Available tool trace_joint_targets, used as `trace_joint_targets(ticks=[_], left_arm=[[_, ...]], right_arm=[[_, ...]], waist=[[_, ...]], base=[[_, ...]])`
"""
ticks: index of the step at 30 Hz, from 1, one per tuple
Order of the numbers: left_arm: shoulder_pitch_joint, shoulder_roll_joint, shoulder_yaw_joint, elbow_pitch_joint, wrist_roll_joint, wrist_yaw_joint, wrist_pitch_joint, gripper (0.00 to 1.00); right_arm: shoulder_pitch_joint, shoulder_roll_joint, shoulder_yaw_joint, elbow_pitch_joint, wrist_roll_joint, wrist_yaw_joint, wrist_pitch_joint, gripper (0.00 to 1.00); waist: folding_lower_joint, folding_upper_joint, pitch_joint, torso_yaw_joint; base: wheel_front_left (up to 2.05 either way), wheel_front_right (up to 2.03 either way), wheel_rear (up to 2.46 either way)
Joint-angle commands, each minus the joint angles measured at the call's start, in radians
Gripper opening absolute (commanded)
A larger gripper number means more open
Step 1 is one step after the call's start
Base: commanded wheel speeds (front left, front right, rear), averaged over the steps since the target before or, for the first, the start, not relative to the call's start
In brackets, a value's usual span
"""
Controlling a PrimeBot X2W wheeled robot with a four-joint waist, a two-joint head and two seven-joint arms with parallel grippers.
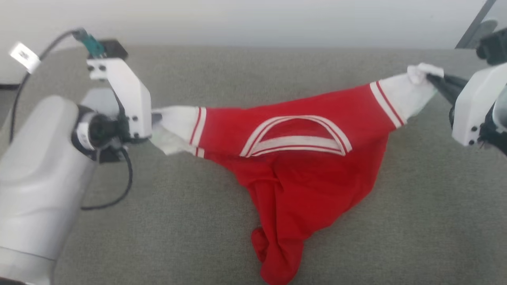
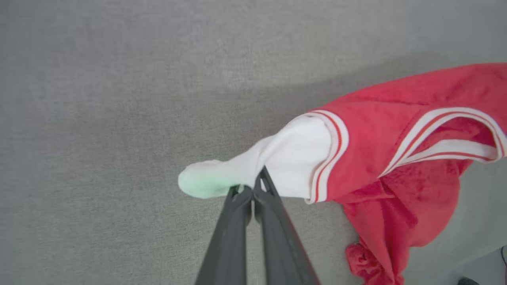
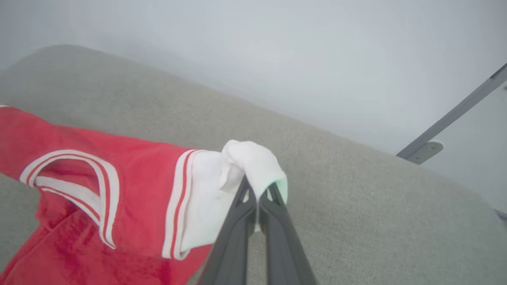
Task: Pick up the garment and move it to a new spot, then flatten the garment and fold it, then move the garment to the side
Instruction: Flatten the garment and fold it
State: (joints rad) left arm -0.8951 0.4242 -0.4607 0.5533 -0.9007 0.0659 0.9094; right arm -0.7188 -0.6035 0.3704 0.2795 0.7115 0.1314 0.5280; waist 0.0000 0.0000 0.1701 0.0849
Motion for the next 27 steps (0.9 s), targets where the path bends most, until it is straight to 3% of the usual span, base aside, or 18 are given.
trace_joint_targets(ticks=[1,5,12,21,27], left_arm=[[-0.025,0.011,0.007,-0.022,0.004,0.005,0.002,0.0],[-0.074,0.03,0.025,-0.064,0.014,0.015,-0.012,0.0],[-0.189,0.024,0.049,-0.057,0.026,-0.008,-0.072,0.0],[-0.36,0.007,0.054,0.057,0.062,-0.052,-0.149,0.0],[-0.446,-0.006,0.046,0.113,0.096,-0.078,-0.229,0.0]], right_arm=[[-0.018,-0.006,-0.009,-0.017,0.002,-0.001,-0.007,0.0],[-0.064,-0.003,-0.035,-0.056,-0.005,-0.001,-0.032,0.0],[-0.179,0.04,-0.082,-0.051,-0.04,-0.001,-0.102,0.0],[-0.336,0.092,-0.096,0.038,-0.106,-0.001,-0.154,0.0],[-0.418,0.109,-0.095,0.115,-0.159,-0.001,-0.205,0.0]], waist=[[0.0,0.0,-0.028,-0.011],[0.0,0.0,-0.062,-0.02],[0.0,0.0,-0.121,-0.033],[0.0,0.0,-0.15,-0.048],[0.0,0.0,-0.095,-0.054]], base=[[0.0,0.0,0.0],[0.0,0.0,0.0],[0.0,0.0,0.0],[0.0,0.0,0.0],[0.0,0.0,0.0]])
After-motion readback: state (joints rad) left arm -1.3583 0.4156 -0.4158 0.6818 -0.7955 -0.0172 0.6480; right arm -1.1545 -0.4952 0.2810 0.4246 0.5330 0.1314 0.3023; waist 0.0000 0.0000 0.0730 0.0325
